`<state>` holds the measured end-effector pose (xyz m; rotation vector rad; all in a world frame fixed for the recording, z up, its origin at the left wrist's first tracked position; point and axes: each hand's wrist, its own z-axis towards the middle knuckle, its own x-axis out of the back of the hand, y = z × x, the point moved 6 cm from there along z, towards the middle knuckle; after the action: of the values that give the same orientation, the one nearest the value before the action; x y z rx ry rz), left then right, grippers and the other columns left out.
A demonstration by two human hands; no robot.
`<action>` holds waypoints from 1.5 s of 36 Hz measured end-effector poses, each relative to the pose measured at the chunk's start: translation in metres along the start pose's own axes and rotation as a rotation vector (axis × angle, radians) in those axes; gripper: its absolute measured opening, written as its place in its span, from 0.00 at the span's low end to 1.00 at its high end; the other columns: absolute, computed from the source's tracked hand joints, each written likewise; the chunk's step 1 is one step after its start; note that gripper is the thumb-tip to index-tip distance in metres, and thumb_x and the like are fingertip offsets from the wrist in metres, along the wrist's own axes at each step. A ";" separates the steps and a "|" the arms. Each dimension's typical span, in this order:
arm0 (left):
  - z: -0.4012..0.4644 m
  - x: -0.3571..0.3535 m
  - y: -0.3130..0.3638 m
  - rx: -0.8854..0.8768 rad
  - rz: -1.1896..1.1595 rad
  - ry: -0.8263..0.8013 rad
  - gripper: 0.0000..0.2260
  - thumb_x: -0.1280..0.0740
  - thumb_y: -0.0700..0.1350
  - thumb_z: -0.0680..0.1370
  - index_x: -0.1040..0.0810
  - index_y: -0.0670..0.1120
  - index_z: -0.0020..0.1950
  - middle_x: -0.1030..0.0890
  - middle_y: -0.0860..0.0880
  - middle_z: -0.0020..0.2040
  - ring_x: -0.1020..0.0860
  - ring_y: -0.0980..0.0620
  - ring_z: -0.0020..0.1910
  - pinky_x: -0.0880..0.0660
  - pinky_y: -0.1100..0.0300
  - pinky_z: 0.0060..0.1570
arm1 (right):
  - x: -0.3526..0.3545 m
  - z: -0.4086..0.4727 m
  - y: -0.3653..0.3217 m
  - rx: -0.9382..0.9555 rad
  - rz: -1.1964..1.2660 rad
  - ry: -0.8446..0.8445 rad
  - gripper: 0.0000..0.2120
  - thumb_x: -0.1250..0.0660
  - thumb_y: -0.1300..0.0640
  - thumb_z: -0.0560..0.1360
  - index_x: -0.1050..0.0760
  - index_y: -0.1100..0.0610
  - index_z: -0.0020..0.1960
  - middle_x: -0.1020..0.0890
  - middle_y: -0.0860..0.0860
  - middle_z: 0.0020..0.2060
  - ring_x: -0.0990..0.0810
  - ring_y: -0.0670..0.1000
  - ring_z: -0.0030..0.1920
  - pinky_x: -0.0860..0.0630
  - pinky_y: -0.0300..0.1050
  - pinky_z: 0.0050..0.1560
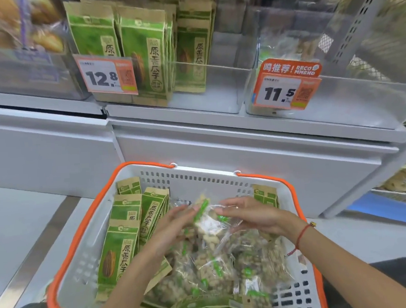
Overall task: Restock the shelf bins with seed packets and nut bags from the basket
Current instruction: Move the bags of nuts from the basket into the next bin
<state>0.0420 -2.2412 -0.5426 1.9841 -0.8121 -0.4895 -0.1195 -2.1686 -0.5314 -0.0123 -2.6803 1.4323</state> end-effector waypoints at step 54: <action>0.024 0.024 -0.008 -0.019 0.181 0.059 0.15 0.39 0.56 0.79 0.29 0.50 0.61 0.24 0.50 0.60 0.25 0.49 0.59 0.31 0.50 0.64 | 0.030 -0.003 -0.019 0.176 -0.074 0.208 0.13 0.25 0.53 0.69 0.24 0.49 0.50 0.18 0.44 0.46 0.18 0.41 0.45 0.21 0.35 0.44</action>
<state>0.0468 -2.2703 -0.5620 1.8772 -0.9362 -0.3304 -0.1487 -2.1751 -0.5112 -0.0452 -2.3591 1.5463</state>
